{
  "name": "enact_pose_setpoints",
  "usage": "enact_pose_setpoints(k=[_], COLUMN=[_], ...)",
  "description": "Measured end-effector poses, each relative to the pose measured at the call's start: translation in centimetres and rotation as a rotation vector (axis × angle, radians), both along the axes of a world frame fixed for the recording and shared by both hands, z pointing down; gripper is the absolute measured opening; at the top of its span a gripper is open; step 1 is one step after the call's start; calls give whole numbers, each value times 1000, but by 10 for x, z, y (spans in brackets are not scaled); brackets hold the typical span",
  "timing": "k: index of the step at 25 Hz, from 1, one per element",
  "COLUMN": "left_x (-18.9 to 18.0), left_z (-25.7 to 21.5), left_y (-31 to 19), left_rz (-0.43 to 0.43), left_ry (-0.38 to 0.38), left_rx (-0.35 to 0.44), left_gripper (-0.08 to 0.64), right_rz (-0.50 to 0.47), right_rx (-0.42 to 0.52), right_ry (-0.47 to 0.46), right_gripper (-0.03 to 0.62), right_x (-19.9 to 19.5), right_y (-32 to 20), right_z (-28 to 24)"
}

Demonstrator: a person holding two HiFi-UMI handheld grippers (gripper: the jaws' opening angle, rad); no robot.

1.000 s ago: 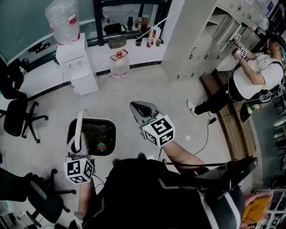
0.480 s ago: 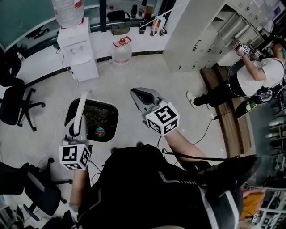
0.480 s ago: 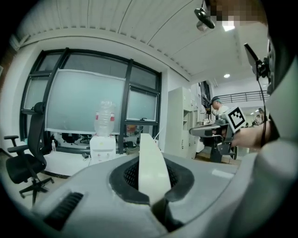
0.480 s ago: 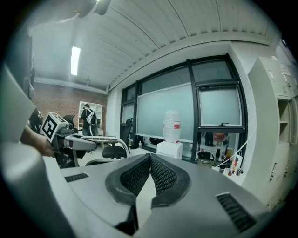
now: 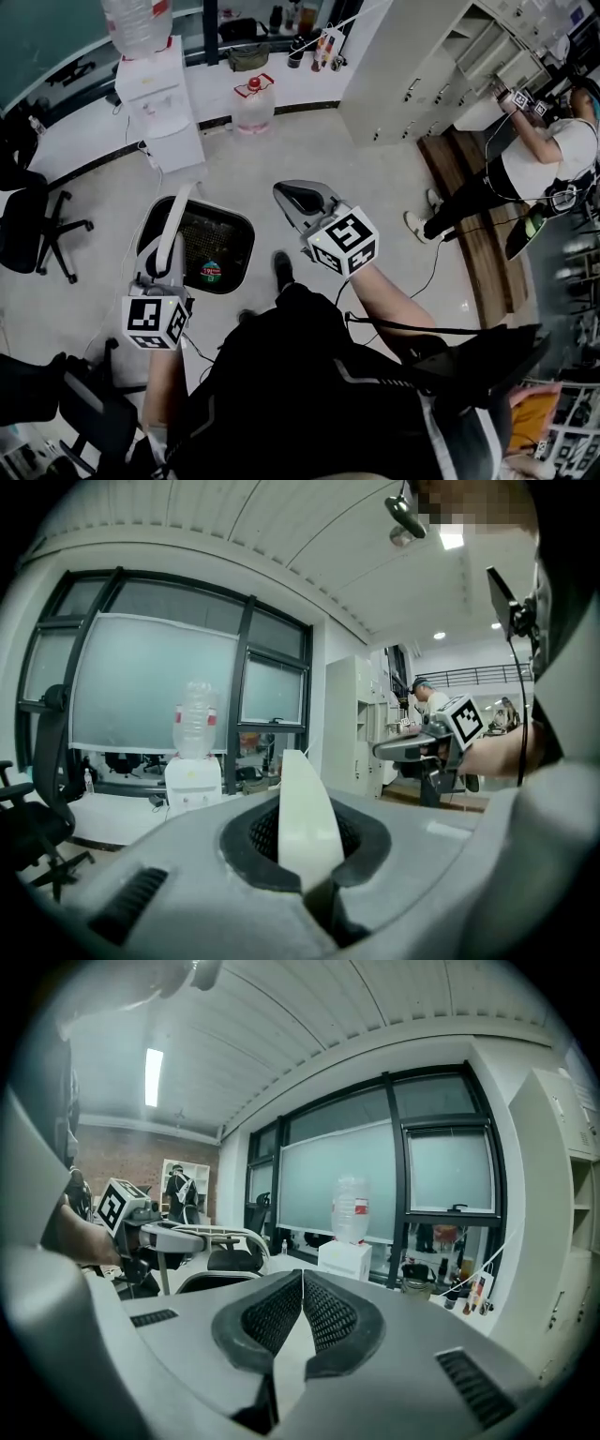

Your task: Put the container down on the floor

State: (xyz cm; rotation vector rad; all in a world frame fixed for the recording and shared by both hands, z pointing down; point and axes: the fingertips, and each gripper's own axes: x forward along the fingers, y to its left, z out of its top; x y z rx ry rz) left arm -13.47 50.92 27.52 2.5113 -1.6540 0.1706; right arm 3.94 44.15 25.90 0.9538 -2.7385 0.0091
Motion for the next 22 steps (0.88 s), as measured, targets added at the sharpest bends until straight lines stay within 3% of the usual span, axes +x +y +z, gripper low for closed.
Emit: enact_pose_setpoints(k=[22], left_x=[33], left_z=[-17], left_y=[-190], left_rz=[-67], left_ry=[-21], left_rx=[-50], left_gripper=[9], right_rz=[-87], right_rx=[-2], right_ry=[-92], right_gripper=[6], right_x=[36], right_y=[-202], right_z=[-6])
